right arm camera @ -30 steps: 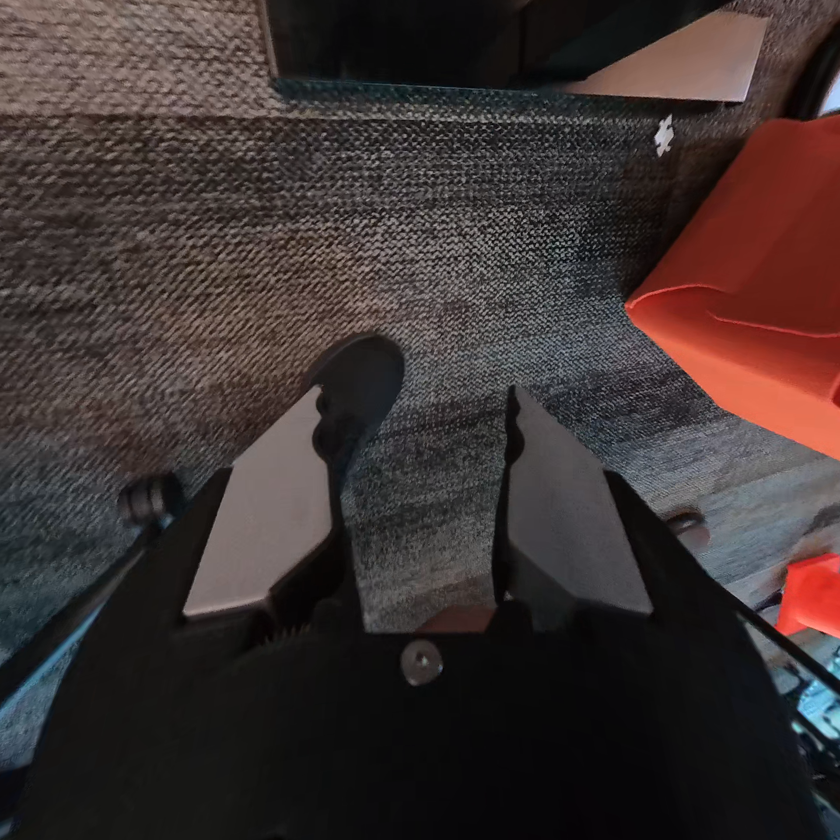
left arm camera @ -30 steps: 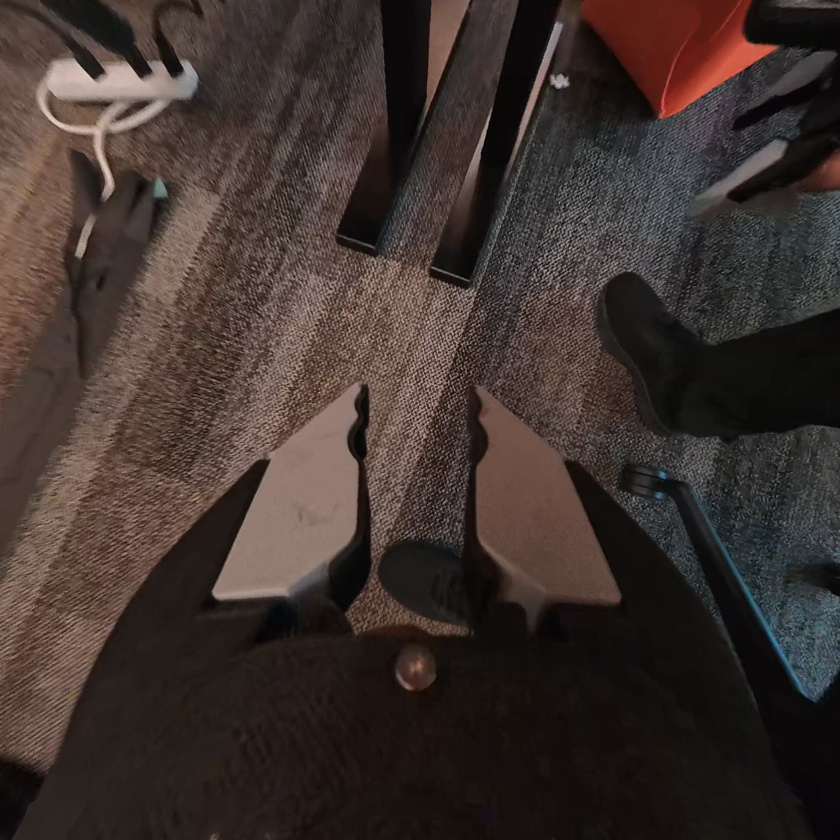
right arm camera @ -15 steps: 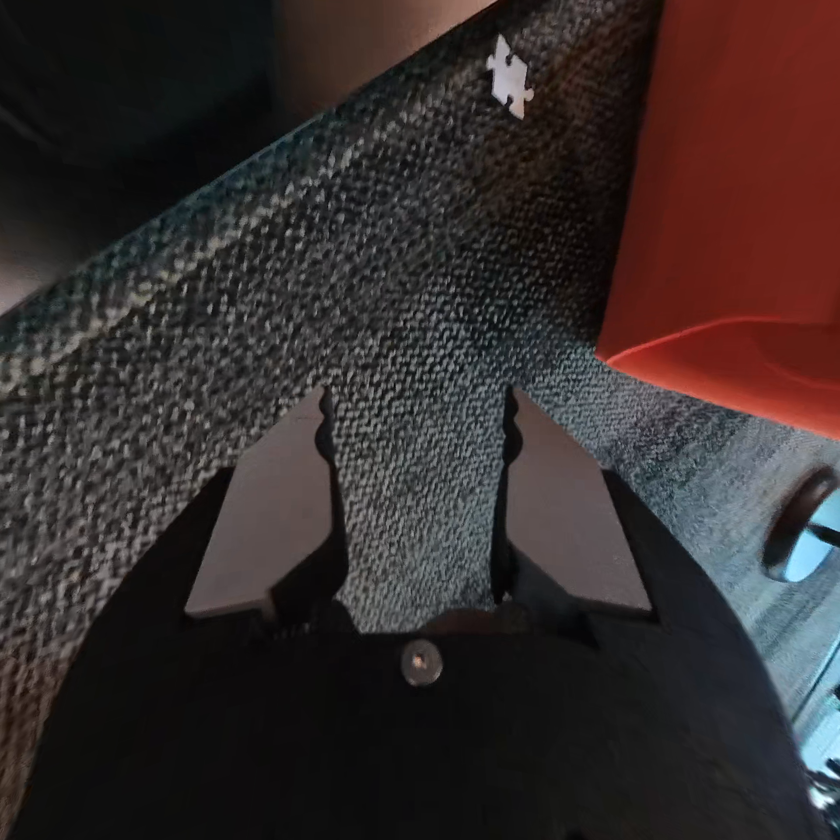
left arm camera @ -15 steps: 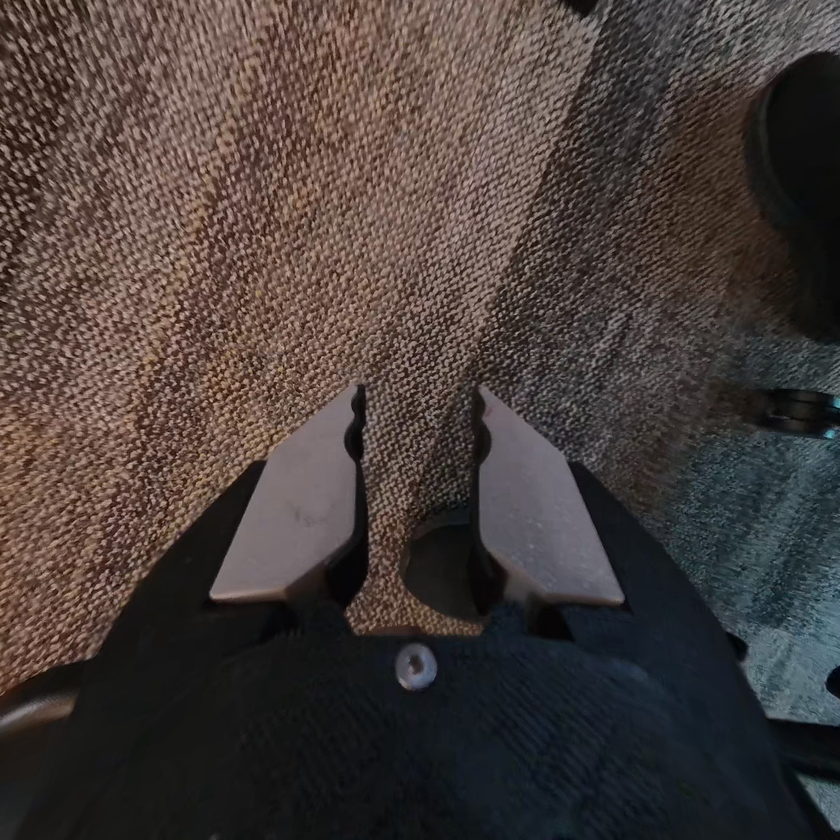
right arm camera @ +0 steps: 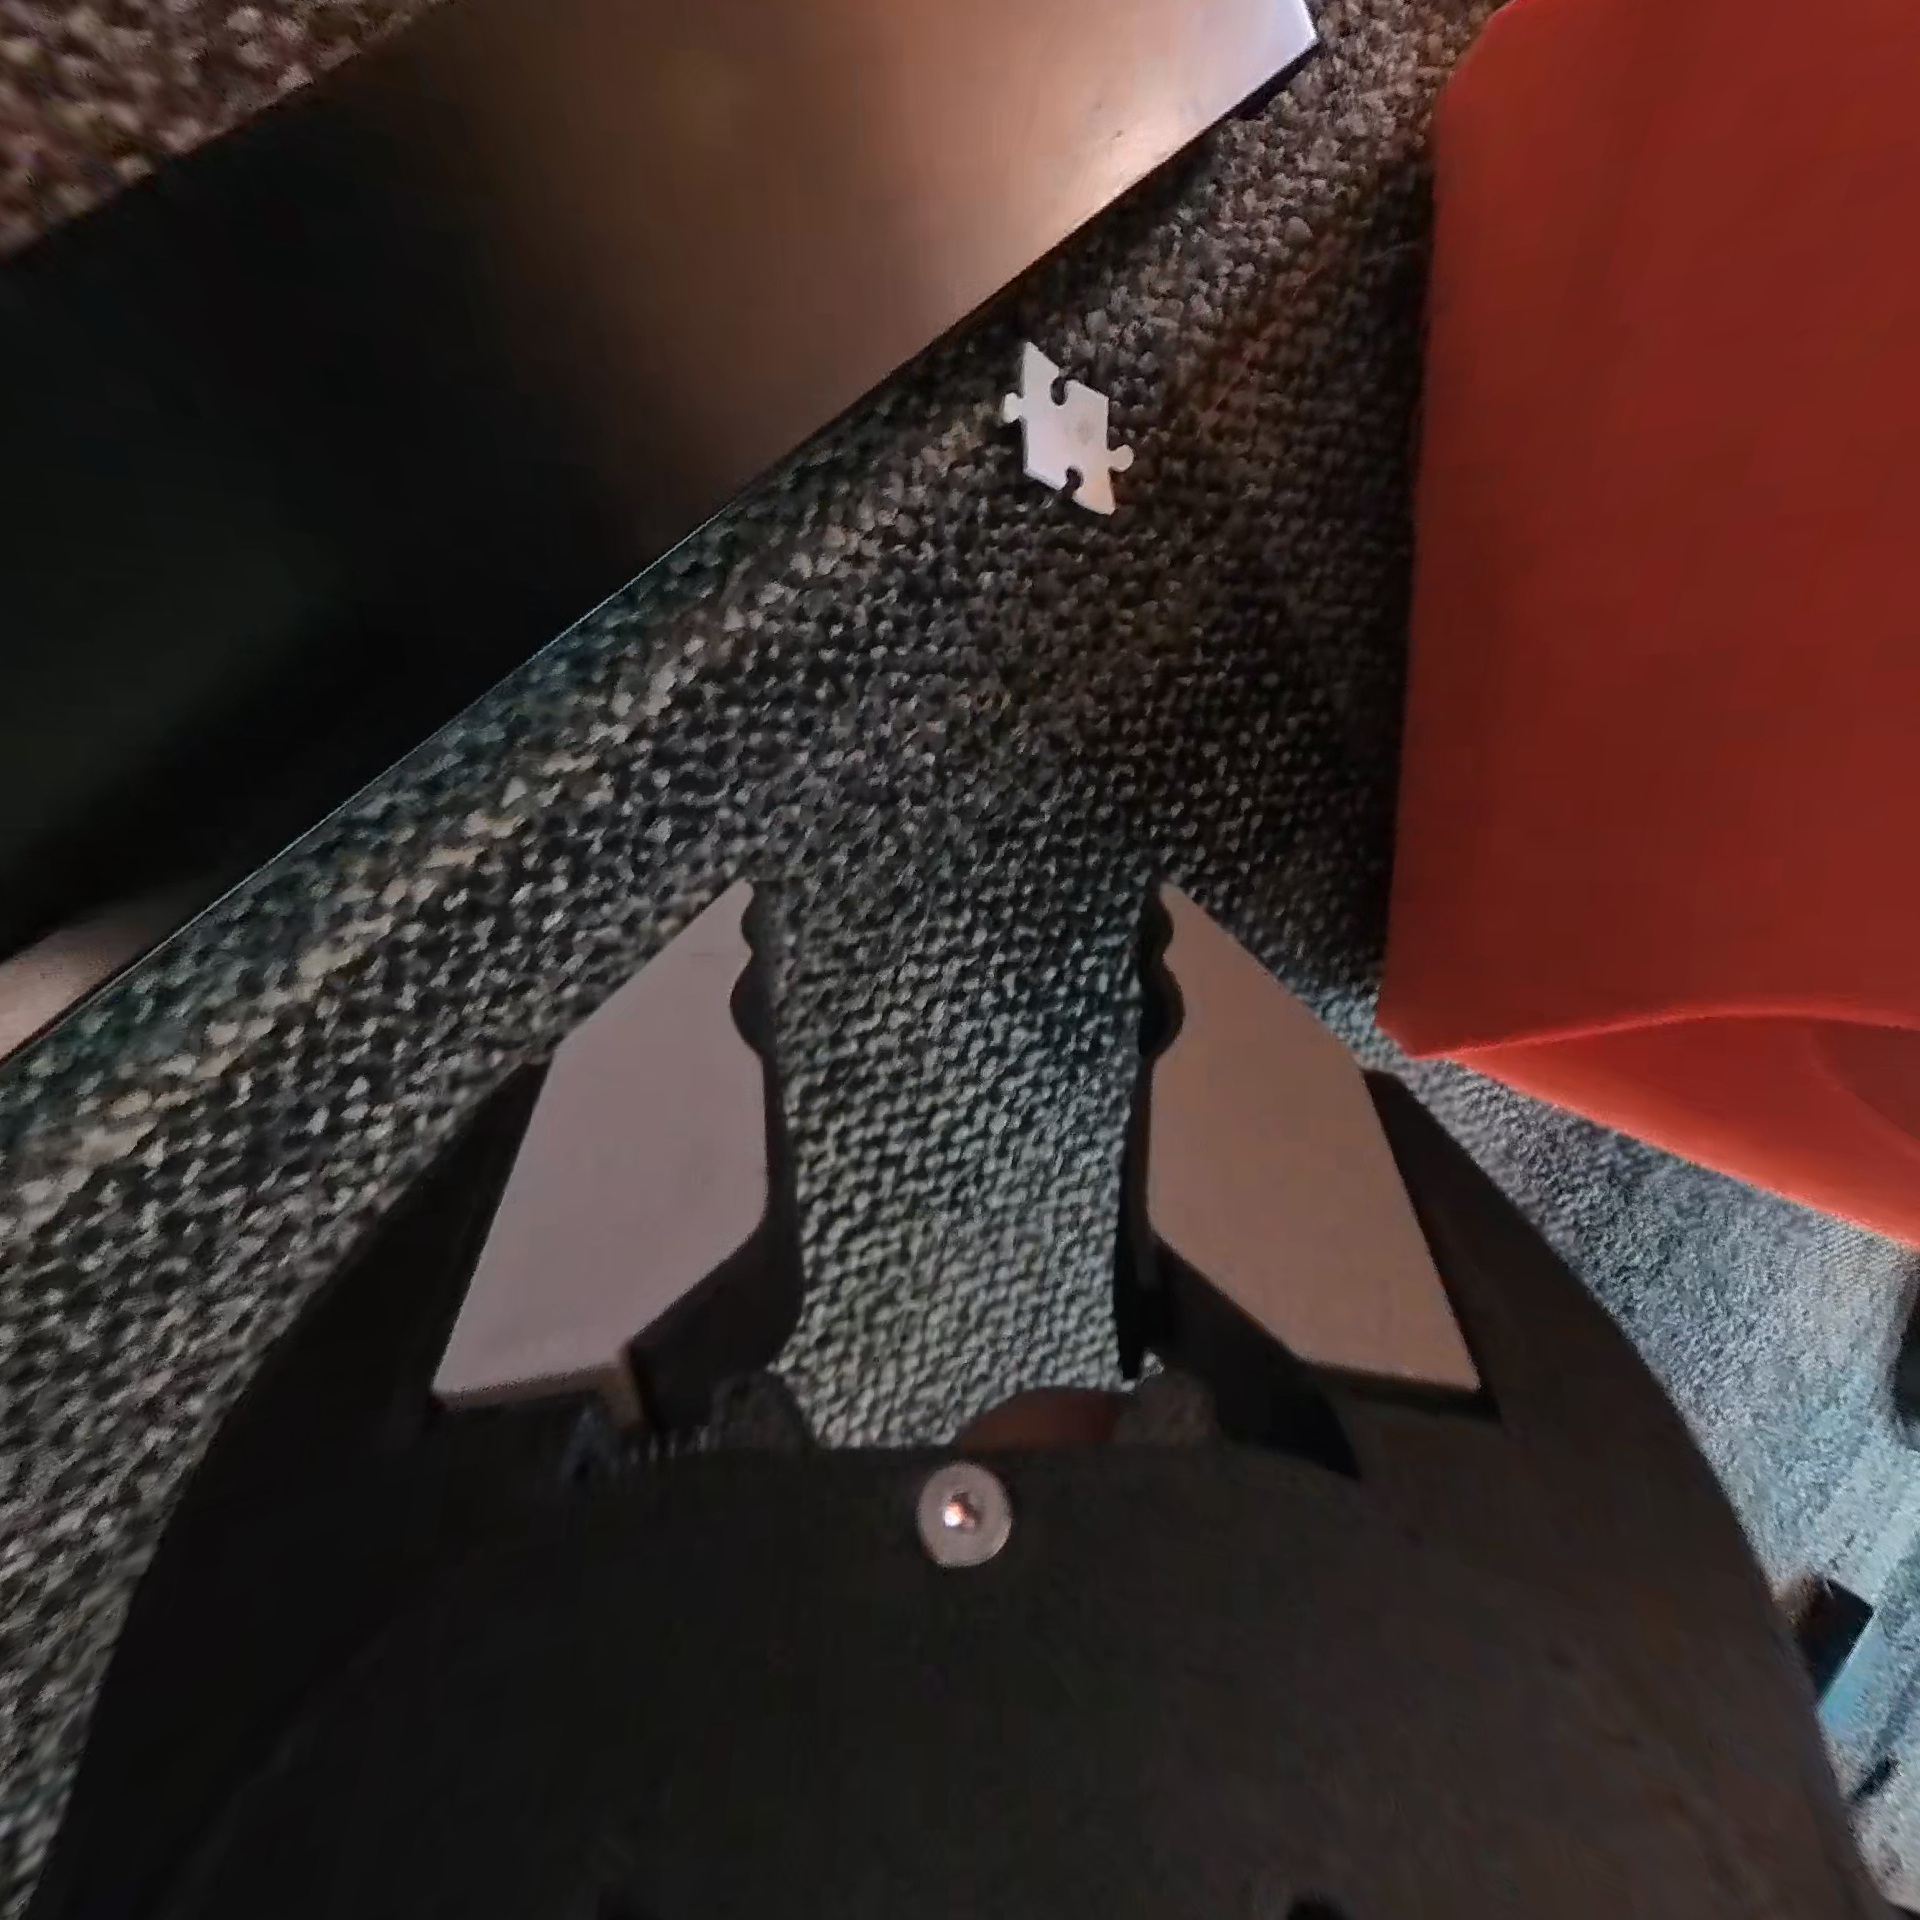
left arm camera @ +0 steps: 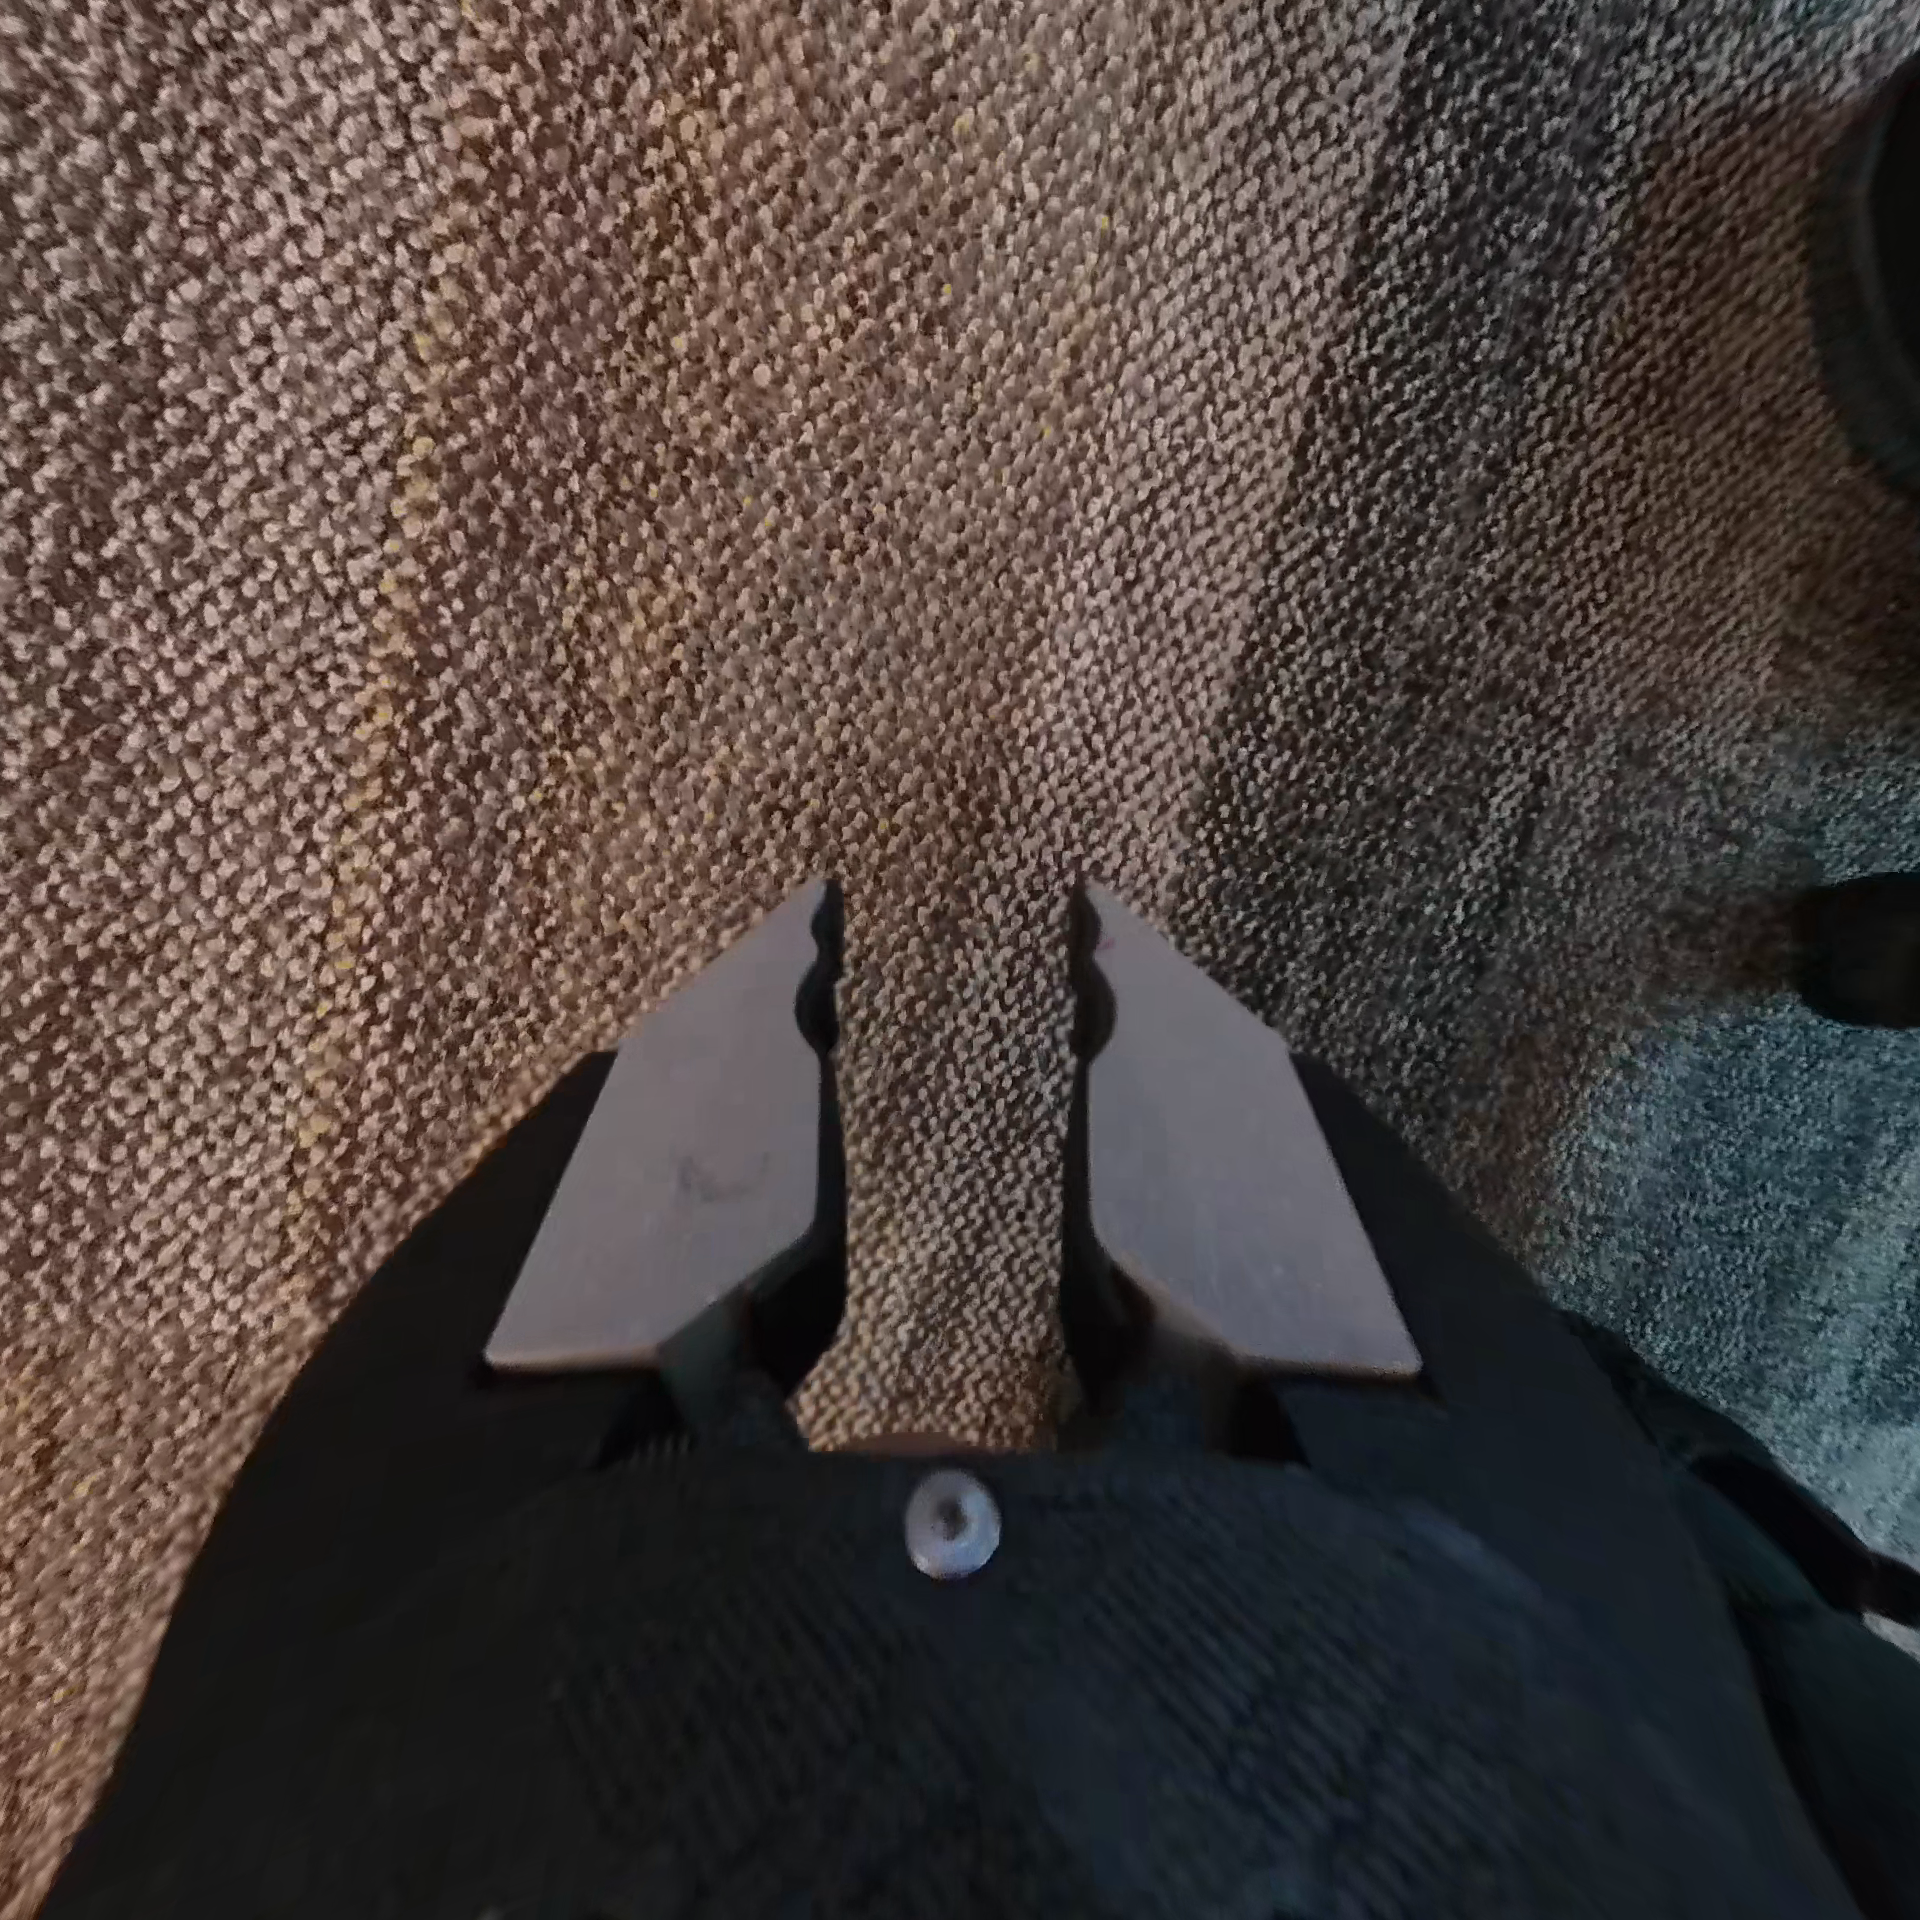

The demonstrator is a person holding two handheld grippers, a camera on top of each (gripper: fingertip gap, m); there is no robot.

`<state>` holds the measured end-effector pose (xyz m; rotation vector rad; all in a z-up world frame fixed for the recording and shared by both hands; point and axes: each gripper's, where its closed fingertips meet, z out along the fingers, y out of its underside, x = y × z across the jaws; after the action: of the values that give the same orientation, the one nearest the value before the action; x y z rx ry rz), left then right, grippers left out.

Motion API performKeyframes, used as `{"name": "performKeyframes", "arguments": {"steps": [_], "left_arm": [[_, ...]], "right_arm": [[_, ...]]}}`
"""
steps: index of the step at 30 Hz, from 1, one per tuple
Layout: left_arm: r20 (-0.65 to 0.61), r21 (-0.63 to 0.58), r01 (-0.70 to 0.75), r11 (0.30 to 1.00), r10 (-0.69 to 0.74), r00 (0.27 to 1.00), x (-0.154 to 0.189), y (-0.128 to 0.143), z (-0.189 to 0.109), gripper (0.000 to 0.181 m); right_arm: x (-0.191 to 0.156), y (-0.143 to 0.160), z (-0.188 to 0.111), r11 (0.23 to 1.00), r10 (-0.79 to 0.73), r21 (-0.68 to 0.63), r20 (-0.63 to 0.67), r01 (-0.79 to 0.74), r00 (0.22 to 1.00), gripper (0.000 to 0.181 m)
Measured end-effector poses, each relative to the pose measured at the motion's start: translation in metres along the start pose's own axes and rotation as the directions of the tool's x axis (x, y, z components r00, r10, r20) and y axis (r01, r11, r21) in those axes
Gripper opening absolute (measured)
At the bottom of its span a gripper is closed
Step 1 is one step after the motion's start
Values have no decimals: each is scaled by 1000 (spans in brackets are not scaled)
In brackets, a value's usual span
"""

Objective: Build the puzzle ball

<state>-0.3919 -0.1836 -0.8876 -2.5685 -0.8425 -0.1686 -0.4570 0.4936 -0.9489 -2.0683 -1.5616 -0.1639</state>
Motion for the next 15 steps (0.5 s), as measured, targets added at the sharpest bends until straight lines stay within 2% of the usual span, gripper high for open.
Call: {"name": "performKeyframes", "arguments": {"steps": [7,9,11,15], "left_arm": [[-37,-13,-35,999,35,999,9,-19,25,40],[-66,11,-65,998,66,996,11,-36,33,40],[-43,47,-97,994,99,994,1,-57,46,40],[-18,102,-35,994,37,999,-14,-85,71,42]], "right_arm": [[15,-18,32,999,38,11,26,-39,999,68],[20,-15,37,999,42,-1,26,-42,999,67],[24,-18,41,1000,24,5,28,-25,999,65],[31,-30,48,1000,26,16,14,-27,1000,64]]}}
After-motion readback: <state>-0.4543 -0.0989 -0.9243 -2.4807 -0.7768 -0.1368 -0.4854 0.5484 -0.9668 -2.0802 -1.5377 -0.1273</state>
